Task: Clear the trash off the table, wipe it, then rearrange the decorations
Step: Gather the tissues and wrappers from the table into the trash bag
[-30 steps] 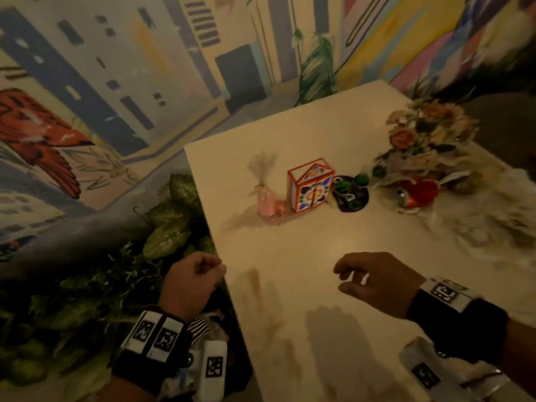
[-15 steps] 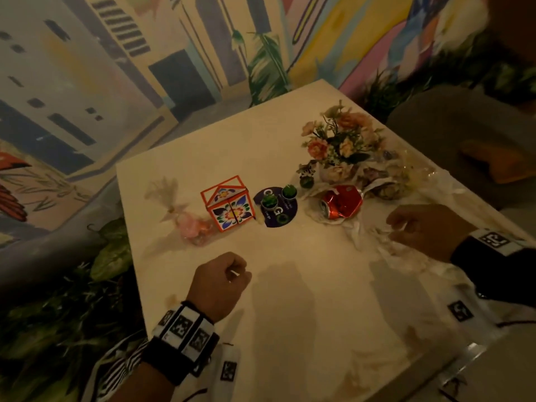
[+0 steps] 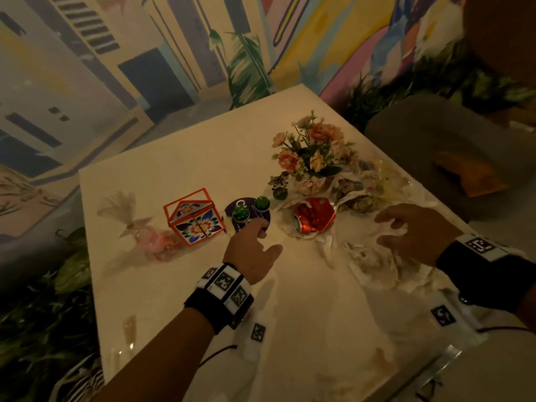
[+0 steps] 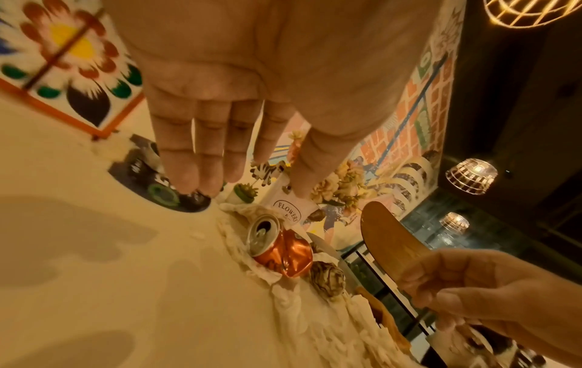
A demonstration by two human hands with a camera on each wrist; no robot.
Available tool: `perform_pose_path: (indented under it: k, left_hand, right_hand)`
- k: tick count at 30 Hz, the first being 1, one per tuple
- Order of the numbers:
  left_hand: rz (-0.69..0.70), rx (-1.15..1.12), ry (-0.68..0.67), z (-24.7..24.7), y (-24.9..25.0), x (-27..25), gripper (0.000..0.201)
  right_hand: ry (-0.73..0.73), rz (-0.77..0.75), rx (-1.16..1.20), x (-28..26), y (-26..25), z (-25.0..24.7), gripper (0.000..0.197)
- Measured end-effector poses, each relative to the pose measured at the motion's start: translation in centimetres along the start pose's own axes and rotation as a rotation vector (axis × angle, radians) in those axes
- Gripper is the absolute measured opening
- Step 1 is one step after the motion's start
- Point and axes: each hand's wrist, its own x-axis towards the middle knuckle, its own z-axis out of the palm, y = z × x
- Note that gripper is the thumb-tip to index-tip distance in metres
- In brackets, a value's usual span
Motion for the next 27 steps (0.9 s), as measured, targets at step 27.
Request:
perform_pose_path:
  k: [27]
  left_hand:
    - [-0.332,0.332,0.016,9.2,7.3,8.2,0.091]
  right_hand:
    - [-0.213,-0.296,-0.301,14.9,5.3,2.8,0.081]
